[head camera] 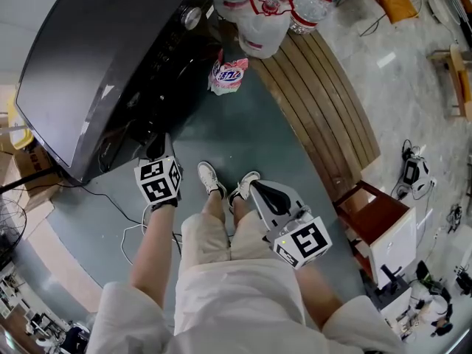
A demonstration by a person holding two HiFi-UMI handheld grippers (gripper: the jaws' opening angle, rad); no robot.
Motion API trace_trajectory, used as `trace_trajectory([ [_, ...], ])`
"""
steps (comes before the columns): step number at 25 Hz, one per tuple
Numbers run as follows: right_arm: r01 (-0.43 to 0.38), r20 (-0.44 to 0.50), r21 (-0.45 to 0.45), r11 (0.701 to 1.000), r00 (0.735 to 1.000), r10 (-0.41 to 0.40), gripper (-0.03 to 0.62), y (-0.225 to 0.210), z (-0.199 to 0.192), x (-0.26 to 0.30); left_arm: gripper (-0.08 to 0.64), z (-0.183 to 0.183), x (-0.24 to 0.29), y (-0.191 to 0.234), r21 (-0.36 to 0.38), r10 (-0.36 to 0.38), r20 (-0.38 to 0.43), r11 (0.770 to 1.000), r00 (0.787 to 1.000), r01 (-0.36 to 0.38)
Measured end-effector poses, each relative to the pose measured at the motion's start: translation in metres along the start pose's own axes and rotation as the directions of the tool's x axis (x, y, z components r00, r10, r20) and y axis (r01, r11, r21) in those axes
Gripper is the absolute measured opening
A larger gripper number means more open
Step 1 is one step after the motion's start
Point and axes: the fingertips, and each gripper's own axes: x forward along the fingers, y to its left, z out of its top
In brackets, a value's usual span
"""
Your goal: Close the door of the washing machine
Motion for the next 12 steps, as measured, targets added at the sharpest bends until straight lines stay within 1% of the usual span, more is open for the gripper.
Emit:
trace_trajectory([
  [1, -0.002, 0.000, -0.002, 1.000, 1.000, 0.002, -0.002, 0.001, 0.000, 0.001, 0.033, -0.007, 0.007, 0.001, -0.011, -0.001, -0.020, 1.000, 1.000, 0.000],
  [3, -0.005, 0.000, -0.006, 1.000, 1.000, 0.005, -0.002, 0.002, -0.001, 0.002, 0.021, -0.018, 0.025, 0.015, -0.048, 0.026, -0.051, 0.998, 0.998, -0.028],
  [4, -0.006, 0.000, -0.009, 1.000, 1.000, 0.006, -0.002, 0.003, -0.001, 0.001, 0.016, -0.021, 0.032, 0.022, -0.046, 0.038, -0.061, 0.998, 0.997, -0.041],
  [5, -0.006, -0.001, -0.012, 1.000, 1.000, 0.006, -0.002, 0.002, -0.001, -0.001, 0.014, -0.022, 0.038, 0.026, -0.025, 0.038, -0.069, 0.999, 0.997, -0.040],
  [8, 0.005, -0.011, -0.020, 1.000, 1.000, -0.006, -0.002, -0.001, -0.004, -0.007, 0.005, -0.024, 0.049, 0.020, 0.065, 0.007, -0.089, 0.998, 0.996, -0.001],
  [9, 0.011, -0.012, -0.020, 1.000, 1.000, -0.011, -0.002, -0.002, -0.005, -0.009, 0.005, -0.025, 0.051, 0.020, 0.075, 0.001, -0.091, 0.997, 0.996, 0.006],
  [12, 0.028, -0.007, -0.021, 0.999, 1.000, -0.028, -0.002, -0.003, -0.007, -0.013, 0.005, -0.028, 0.052, 0.025, 0.068, -0.007, -0.094, 0.998, 0.996, 0.013],
])
